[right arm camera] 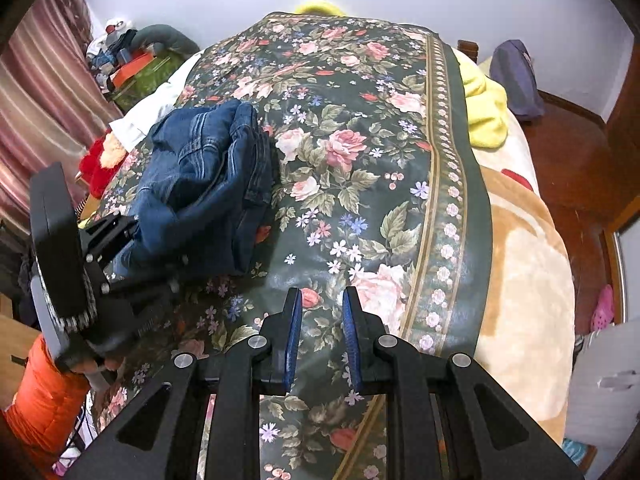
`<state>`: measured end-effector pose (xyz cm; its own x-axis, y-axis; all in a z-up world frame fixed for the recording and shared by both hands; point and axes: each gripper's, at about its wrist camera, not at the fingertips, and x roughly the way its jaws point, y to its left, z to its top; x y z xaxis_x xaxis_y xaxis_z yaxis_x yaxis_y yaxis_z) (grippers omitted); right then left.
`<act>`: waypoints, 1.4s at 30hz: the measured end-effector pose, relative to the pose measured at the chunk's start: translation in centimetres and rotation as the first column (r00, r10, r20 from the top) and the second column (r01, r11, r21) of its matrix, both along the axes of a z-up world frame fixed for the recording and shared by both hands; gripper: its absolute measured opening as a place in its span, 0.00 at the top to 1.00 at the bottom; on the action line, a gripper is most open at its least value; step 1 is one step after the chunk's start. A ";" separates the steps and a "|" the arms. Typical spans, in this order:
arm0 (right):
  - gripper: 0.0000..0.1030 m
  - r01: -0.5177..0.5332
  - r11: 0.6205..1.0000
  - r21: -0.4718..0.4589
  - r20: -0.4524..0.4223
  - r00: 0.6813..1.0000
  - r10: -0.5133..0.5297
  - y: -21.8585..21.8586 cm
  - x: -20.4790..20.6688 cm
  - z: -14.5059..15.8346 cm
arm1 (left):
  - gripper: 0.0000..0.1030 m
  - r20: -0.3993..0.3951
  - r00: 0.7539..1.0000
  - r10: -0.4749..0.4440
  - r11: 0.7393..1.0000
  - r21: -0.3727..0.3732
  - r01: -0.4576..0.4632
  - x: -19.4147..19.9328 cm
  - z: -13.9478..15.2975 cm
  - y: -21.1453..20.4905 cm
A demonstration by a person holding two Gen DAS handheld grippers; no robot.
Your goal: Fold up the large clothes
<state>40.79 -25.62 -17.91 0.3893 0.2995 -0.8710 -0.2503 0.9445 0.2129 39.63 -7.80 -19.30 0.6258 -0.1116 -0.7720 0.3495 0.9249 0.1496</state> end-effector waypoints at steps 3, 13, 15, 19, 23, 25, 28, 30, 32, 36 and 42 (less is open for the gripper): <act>0.85 -0.012 1.000 -0.005 0.020 1.000 0.012 0.4 -0.4 0.9 | 0.36 -0.037 0.999 -0.014 0.997 -0.079 0.011 -0.7 1.7 0.8; 0.85 -0.126 0.992 -0.007 0.151 0.981 0.125 5.7 -0.4 5.5 | 0.18 0.056 0.983 0.175 0.967 -0.198 -0.161 -3.2 7.4 10.4; 0.85 -0.153 0.988 -0.019 0.194 0.969 0.154 7.9 0.1 6.1 | 0.16 0.075 0.970 0.229 0.964 -0.156 -0.216 -3.0 7.2 12.5; 0.85 -0.214 0.976 -0.028 0.231 0.949 0.215 12.3 1.2 6.2 | 0.16 0.011 0.941 0.339 0.934 -0.125 -0.335 -1.8 4.8 16.5; 0.85 -0.247 0.964 -0.102 0.205 0.943 0.264 16.1 2.3 3.9 | 0.16 -0.114 0.924 0.365 0.915 -0.136 -0.379 -0.8 0.9 18.1; 0.85 -0.242 0.952 -0.189 0.178 0.945 0.276 17.2 2.9 1.6 | 0.15 -0.168 0.920 0.354 0.918 -0.125 -0.376 -0.6 -1.3 17.9; 0.85 -0.248 0.923 -0.295 0.125 0.947 0.294 17.3 3.4 -1.5 | 0.14 -0.162 0.927 0.339 0.917 -0.161 -0.364 -1.4 -2.4 17.5; 0.85 -0.255 0.917 -0.307 0.120 0.945 0.303 16.5 3.0 -2.5 | 0.13 -0.154 0.931 0.330 0.922 -0.159 -0.353 -1.8 -2.5 17.2; 0.85 -0.256 0.914 -0.316 0.129 0.943 0.308 15.8 2.6 -2.8 | 0.13 -0.151 0.931 0.332 0.922 -0.157 -0.354 -2.0 -2.4 17.1; 0.19 -0.170 0.893 -0.416 0.174 0.949 0.262 14.4 1.8 -2.8 | 0.13 -0.168 0.923 0.347 0.912 -0.167 -0.374 -2.3 -2.7 17.4; 0.11 -0.153 0.938 -0.311 0.130 0.971 0.201 10.4 1.9 -3.1 | 0.08 -0.181 0.925 0.336 0.919 -0.153 -0.363 -4.1 -2.6 17.7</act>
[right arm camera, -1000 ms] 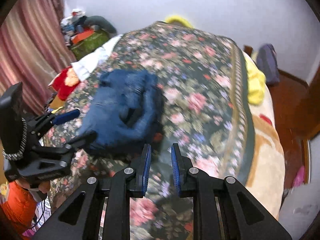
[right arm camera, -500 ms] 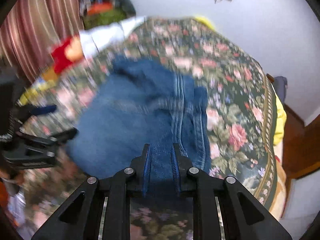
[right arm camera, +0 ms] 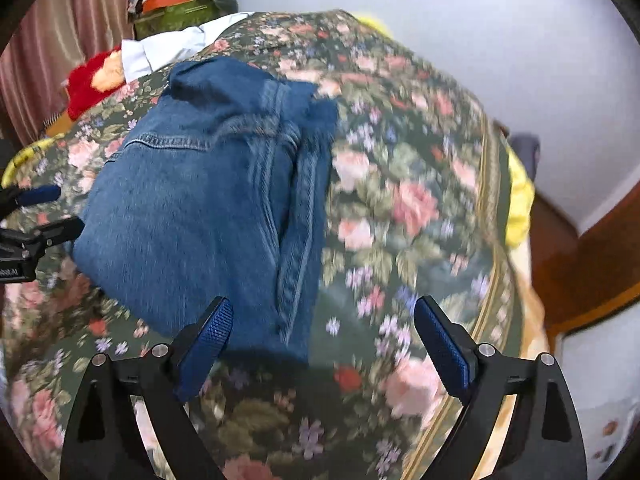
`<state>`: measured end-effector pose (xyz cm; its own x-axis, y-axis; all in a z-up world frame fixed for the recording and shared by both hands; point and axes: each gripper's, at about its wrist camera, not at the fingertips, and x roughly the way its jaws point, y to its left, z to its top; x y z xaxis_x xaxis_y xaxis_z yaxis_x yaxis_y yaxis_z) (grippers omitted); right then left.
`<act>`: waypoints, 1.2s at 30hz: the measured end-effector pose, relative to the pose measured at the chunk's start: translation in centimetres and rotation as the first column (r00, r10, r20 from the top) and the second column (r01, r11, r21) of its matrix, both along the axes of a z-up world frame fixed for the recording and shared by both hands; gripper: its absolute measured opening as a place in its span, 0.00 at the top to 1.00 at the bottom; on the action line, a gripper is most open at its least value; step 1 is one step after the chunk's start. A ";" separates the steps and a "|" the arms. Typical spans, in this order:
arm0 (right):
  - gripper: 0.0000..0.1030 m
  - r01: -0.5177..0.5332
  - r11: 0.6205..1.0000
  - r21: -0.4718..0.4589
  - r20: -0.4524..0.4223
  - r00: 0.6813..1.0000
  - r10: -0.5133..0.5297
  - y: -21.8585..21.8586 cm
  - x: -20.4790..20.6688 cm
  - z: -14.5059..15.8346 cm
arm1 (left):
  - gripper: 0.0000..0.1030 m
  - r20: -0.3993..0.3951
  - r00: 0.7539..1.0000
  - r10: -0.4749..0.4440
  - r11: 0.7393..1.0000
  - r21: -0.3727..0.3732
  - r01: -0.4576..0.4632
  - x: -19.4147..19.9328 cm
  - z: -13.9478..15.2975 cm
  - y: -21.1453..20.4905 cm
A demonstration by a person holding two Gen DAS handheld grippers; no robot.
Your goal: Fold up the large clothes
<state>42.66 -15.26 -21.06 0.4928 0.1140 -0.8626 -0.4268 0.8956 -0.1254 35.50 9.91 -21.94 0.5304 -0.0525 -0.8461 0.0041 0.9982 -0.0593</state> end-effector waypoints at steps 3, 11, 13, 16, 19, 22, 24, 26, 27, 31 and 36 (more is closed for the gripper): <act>0.11 0.008 0.999 0.049 -0.037 0.999 -0.006 -1.3 -0.3 0.3 | 0.09 -0.018 1.000 0.008 0.997 0.072 -0.007 -0.9 0.0 0.6; 0.11 0.005 0.987 0.161 -0.075 0.997 0.007 -2.2 0.5 2.8 | 0.09 0.069 0.993 0.097 0.993 0.063 -0.101 0.0 3.9 4.8; 0.11 0.018 0.975 0.220 -0.093 0.996 0.002 -2.2 1.6 3.6 | 0.09 0.073 0.991 0.108 0.994 0.017 -0.109 1.2 4.6 5.6; 0.09 0.051 0.946 0.321 -0.140 0.990 -0.006 -2.3 3.7 4.2 | 0.09 0.039 0.993 0.111 0.989 -0.107 -0.106 3.8 4.8 6.6; 0.09 0.064 0.932 0.357 -0.180 0.984 0.002 -1.7 5.9 4.0 | 0.09 -0.011 0.996 0.093 0.968 -0.233 -0.093 6.0 3.9 6.9; 0.09 0.050 0.932 0.359 -0.219 0.975 0.032 -0.4 8.0 3.1 | 0.09 -0.067 0.995 0.070 0.939 -0.332 -0.089 8.1 2.1 6.9; 0.09 0.050 0.930 0.364 -0.257 0.965 0.049 0.5 9.3 2.0 | 0.09 -0.101 0.993 0.054 0.922 -0.376 -0.088 9.4 0.9 6.8; 0.09 0.057 0.927 0.370 -0.288 0.956 0.056 1.0 10.2 1.0 | 0.09 -0.151 0.988 0.033 0.905 -0.416 -0.093 10.7 -0.7 6.6; 0.09 0.060 0.924 0.377 -0.312 0.948 0.066 1.5 10.8 0.3 | 0.09 -0.172 0.985 0.022 0.896 -0.435 -0.096 11.1 -1.3 6.6; 0.09 0.068 0.907 0.416 -0.396 0.911 0.113 2.7 12.5 -2.0 | 0.08 -0.239 0.971 -0.003 0.842 -0.525 -0.127 13.0 -4.3 6.9; 0.09 0.060 0.878 0.475 -0.465 0.864 0.192 4.4 13.9 -4.2 | 0.04 -0.236 0.971 -0.026 0.773 -0.621 -0.130 14.5 -6.2 7.0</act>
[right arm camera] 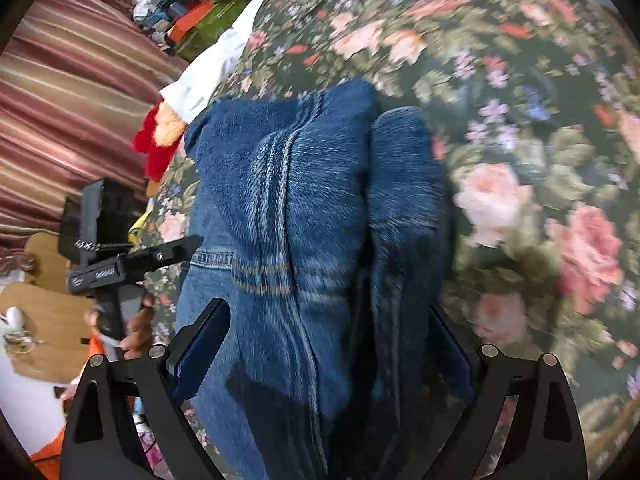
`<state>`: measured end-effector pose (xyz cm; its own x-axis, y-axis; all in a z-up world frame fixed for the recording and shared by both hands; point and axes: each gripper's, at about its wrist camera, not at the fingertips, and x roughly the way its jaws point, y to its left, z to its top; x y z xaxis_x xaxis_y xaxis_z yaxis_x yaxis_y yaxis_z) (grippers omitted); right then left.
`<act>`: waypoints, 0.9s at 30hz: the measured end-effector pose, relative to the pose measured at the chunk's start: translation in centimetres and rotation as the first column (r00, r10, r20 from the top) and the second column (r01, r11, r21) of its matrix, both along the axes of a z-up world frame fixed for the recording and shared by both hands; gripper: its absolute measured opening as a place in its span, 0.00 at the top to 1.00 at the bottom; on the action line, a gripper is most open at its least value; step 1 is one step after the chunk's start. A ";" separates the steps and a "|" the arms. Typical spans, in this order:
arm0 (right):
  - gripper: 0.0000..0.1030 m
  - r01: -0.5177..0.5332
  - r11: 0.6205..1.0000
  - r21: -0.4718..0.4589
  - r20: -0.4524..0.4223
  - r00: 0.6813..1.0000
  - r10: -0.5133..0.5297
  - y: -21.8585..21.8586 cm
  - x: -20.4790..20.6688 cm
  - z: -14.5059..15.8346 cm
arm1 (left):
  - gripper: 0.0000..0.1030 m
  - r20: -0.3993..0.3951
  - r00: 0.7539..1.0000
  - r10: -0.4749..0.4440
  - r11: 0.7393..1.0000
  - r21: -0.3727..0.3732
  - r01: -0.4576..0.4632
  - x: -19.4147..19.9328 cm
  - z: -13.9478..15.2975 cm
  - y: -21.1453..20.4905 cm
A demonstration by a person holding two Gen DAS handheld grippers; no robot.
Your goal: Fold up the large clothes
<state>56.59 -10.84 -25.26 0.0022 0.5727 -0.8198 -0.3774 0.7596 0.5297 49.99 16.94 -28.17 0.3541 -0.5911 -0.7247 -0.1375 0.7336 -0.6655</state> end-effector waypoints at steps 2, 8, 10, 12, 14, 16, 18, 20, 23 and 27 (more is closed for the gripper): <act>0.09 0.005 1.000 0.010 -0.036 0.999 -0.004 0.5 0.7 -1.0 | 0.04 0.005 1.000 -0.012 1.000 -0.025 0.012 0.7 -0.6 -0.5; 0.10 0.023 0.999 0.041 -0.073 0.997 -0.020 1.1 1.9 -2.6 | 0.04 0.024 1.000 -0.009 1.000 -0.026 0.010 1.7 -0.9 -1.5; 0.13 0.025 0.998 0.051 -0.073 0.997 -0.021 1.2 2.1 -2.6 | 0.10 0.039 0.999 0.001 1.000 -0.013 0.000 1.6 -0.5 -1.4; 0.27 0.025 0.999 0.042 -0.061 0.998 -0.022 1.5 1.9 -2.6 | 0.15 0.046 0.999 -0.007 1.000 0.021 0.006 1.2 0.2 -1.7; 0.36 0.016 0.999 0.033 -0.042 0.999 -0.015 1.8 1.5 -2.3 | 0.19 0.058 0.998 -0.020 0.998 0.055 0.017 0.9 1.0 -2.1; 0.42 0.015 1.000 0.020 -0.018 1.000 -0.014 2.0 1.1 -1.7 | 0.22 0.066 0.997 -0.030 0.997 0.079 0.025 0.6 1.8 -2.5; 0.49 0.020 1.000 0.018 -0.005 1.000 -0.020 2.0 0.8 -1.0 | 0.27 0.085 0.995 -0.042 0.994 0.102 0.033 0.2 2.9 -2.9; 0.54 0.030 0.999 0.026 0.006 1.000 -0.031 2.0 0.4 -0.4 | 0.28 0.118 0.991 -0.057 0.990 0.132 0.042 -0.3 4.3 -3.3; 0.58 0.008 1.000 0.024 0.061 0.998 -0.010 2.3 -0.8 1.5 | 0.31 0.151 0.986 -0.066 0.986 0.159 0.042 -1.0 6.7 -3.1; 0.59 -0.003 1.000 0.017 0.120 0.993 0.001 2.9 -2.4 4.2 | 0.34 0.210 0.975 -0.073 0.981 0.190 0.032 -2.5 10.2 -2.7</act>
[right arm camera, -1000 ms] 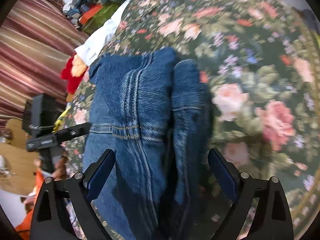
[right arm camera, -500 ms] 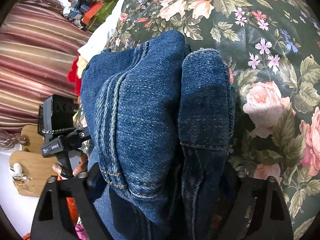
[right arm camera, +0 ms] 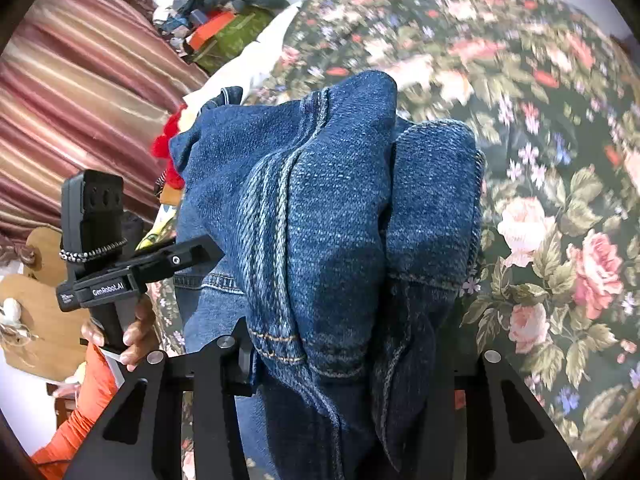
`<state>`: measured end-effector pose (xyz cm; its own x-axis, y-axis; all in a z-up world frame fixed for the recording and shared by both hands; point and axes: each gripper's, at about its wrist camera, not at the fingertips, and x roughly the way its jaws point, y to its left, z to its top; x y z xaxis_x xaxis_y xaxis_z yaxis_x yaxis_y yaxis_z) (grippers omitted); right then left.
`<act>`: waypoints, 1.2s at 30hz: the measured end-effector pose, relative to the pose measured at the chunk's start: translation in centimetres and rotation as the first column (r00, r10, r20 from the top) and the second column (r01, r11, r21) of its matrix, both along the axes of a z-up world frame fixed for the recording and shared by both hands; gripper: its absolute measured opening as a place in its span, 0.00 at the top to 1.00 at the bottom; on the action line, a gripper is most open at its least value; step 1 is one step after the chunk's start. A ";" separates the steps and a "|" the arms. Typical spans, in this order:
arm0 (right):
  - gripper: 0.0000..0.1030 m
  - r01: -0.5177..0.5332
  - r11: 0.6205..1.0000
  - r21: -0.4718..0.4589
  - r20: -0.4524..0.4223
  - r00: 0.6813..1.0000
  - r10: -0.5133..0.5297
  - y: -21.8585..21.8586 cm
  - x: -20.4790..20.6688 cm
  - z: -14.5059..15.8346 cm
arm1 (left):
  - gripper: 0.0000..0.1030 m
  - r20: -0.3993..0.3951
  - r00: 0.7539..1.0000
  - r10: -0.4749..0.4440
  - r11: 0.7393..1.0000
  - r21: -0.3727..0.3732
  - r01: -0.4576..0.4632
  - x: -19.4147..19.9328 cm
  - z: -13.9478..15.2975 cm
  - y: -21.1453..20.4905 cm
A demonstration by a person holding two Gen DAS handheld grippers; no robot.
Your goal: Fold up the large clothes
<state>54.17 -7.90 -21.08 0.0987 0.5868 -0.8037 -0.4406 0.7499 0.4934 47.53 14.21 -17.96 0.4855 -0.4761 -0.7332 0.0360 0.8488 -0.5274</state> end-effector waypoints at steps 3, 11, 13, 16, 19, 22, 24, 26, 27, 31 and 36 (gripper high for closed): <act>0.60 -0.001 1.000 0.008 0.042 0.999 0.001 0.5 -1.0 2.3 | 0.34 0.052 0.999 0.006 1.000 0.016 -0.007 -1.0 3.0 0.6; 0.60 -0.030 0.997 0.067 0.145 0.989 0.020 2.9 -3.6 8.6 | 0.35 0.160 0.986 0.037 0.997 0.056 -0.047 -5.4 9.3 4.6; 0.60 -0.035 0.996 0.086 0.156 0.988 0.021 3.6 -4.3 9.8 | 0.35 0.176 0.983 0.048 0.995 0.073 -0.062 -6.3 10.6 5.5; 0.60 -0.038 0.992 0.118 0.154 0.988 0.019 4.8 -5.0 10.6 | 0.35 0.182 0.981 0.059 0.992 0.098 -0.078 -7.4 11.6 6.6; 0.60 -0.039 0.989 0.141 0.133 0.991 0.020 6.6 -5.7 10.5 | 0.35 0.164 0.984 0.072 0.989 0.119 -0.092 -8.7 12.2 7.6; 0.60 -0.037 0.986 0.164 0.084 0.996 0.024 8.1 -6.0 9.3 | 0.35 0.130 0.988 0.084 0.986 0.134 -0.101 -9.8 11.7 8.7; 0.60 -0.038 0.984 0.172 0.048 0.998 0.030 9.1 -5.8 7.8 | 0.35 0.096 0.991 0.097 0.984 0.142 -0.110 -9.7 10.2 9.7; 0.60 -0.037 0.985 0.170 0.005 0.999 0.037 10.3 -5.6 6.0 | 0.35 0.059 0.992 0.112 0.983 0.142 -0.119 -9.2 7.9 10.5; 0.60 -0.038 0.985 0.167 -0.017 0.999 0.041 10.8 -5.5 4.9 | 0.35 0.043 0.992 0.119 0.982 0.141 -0.123 -9.2 7.2 10.8; 0.60 -0.045 0.987 0.152 -0.096 0.994 0.060 12.5 -4.4 0.4 | 0.36 -0.044 0.988 0.150 0.980 0.141 -0.142 -7.9 1.9 12.1; 0.60 -0.027 0.993 0.114 -0.206 0.977 0.050 14.1 -2.4 -5.9 | 0.37 -0.070 0.981 0.179 0.969 0.185 -0.163 -6.5 -1.7 12.7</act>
